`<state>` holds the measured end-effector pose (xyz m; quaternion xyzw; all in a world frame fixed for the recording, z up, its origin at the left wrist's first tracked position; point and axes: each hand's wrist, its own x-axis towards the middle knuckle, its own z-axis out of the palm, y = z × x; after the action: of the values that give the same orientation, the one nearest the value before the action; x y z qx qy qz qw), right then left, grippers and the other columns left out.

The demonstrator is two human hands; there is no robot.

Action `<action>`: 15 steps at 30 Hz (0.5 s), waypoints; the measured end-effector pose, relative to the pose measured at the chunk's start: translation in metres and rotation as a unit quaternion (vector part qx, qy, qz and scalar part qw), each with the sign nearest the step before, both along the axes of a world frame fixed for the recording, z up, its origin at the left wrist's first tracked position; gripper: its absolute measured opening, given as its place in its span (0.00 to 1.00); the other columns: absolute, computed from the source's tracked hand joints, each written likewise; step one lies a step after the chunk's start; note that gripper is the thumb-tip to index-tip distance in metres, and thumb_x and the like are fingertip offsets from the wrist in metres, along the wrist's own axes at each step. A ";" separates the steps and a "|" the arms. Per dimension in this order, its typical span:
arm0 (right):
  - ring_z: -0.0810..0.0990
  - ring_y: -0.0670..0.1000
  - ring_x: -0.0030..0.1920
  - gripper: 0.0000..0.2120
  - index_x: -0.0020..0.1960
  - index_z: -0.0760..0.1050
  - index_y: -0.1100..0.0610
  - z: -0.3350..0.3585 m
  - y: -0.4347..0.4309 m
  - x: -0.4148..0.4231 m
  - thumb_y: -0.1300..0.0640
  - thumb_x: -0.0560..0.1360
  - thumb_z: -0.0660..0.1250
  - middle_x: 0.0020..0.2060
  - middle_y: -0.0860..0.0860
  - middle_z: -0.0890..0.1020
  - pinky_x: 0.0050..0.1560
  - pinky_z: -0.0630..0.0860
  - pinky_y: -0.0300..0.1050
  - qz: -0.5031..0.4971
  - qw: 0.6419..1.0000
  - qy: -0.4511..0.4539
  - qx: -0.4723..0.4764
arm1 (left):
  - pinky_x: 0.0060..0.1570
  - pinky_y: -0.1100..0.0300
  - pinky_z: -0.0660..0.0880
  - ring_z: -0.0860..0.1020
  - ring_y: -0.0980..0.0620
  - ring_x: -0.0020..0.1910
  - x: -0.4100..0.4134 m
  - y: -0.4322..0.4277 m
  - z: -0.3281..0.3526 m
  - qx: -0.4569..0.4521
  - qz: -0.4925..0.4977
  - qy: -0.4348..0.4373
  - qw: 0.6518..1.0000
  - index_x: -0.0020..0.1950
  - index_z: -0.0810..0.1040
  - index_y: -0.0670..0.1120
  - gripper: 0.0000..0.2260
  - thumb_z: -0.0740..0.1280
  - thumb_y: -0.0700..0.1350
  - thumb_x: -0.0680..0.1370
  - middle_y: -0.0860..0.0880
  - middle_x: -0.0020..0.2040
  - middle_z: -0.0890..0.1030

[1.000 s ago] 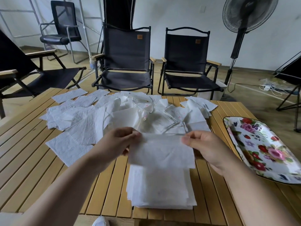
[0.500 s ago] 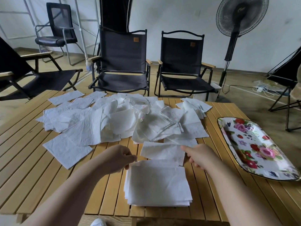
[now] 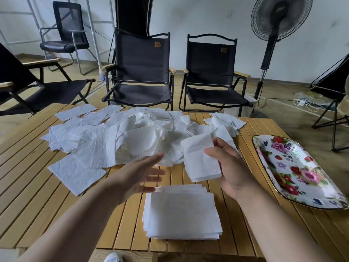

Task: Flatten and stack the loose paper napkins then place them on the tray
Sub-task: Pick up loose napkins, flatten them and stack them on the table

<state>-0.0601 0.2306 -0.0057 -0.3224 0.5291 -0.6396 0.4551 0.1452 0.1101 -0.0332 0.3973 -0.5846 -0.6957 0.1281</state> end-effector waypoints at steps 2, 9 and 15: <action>0.84 0.53 0.49 0.13 0.50 0.77 0.53 0.007 0.005 0.004 0.57 0.66 0.71 0.48 0.53 0.84 0.42 0.80 0.48 0.014 0.999 -0.046 -0.025 | 0.63 0.46 0.74 0.80 0.45 0.62 -0.002 0.003 0.003 0.050 -0.036 0.066 0.996 0.68 0.74 0.52 0.29 0.69 0.65 0.72 0.45 0.61 0.83; 0.83 0.57 0.52 0.17 0.53 0.81 0.55 0.012 0.017 -0.006 0.63 0.66 0.72 0.52 0.57 0.85 0.43 0.80 0.48 0.006 0.999 -0.041 0.011 | 0.47 0.54 0.82 0.84 0.48 0.47 -0.004 0.014 0.011 0.058 -0.012 0.152 0.987 0.50 0.86 0.41 0.09 0.75 0.44 0.73 0.42 0.51 0.85; 0.86 0.54 0.44 0.13 0.57 0.82 0.61 0.009 0.039 -0.028 0.63 0.72 0.74 0.48 0.58 0.87 0.39 0.83 0.44 0.154 0.943 0.127 0.266 | 0.35 0.60 0.76 0.79 0.45 0.41 0.018 0.011 0.017 0.028 -0.109 -0.001 0.994 0.48 0.86 0.43 0.09 0.77 0.46 0.72 0.43 0.45 0.83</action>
<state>-0.0882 0.2697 0.0036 -0.3456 0.6771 -0.3516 0.5463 0.1632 0.1212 -0.0164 0.3353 -0.6043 -0.7216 0.0400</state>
